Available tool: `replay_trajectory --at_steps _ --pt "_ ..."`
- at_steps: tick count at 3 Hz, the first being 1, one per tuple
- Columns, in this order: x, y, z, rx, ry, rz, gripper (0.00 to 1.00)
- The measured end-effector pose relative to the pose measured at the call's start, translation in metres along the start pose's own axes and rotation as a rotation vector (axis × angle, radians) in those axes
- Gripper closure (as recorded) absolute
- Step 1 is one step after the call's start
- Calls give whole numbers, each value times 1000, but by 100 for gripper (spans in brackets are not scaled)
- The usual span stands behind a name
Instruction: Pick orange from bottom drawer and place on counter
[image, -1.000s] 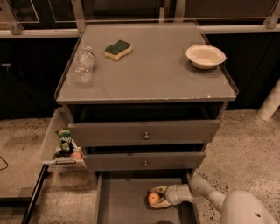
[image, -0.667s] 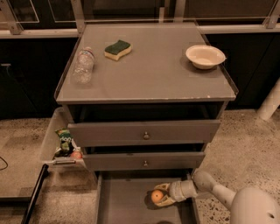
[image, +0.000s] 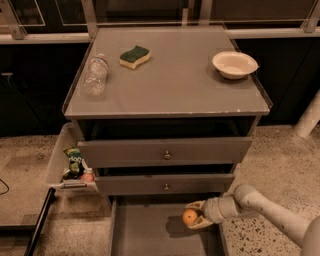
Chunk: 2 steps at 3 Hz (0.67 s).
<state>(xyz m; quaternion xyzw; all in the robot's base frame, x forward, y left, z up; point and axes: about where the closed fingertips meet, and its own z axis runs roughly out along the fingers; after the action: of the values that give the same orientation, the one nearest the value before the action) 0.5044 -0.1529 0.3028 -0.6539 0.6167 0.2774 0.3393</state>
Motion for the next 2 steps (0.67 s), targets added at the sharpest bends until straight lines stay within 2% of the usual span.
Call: replay_trajectory --at_steps 1,2 --pt "-39 -5 -56 21 5 -52 100" --pt "-39 -5 -56 21 5 -52 100"
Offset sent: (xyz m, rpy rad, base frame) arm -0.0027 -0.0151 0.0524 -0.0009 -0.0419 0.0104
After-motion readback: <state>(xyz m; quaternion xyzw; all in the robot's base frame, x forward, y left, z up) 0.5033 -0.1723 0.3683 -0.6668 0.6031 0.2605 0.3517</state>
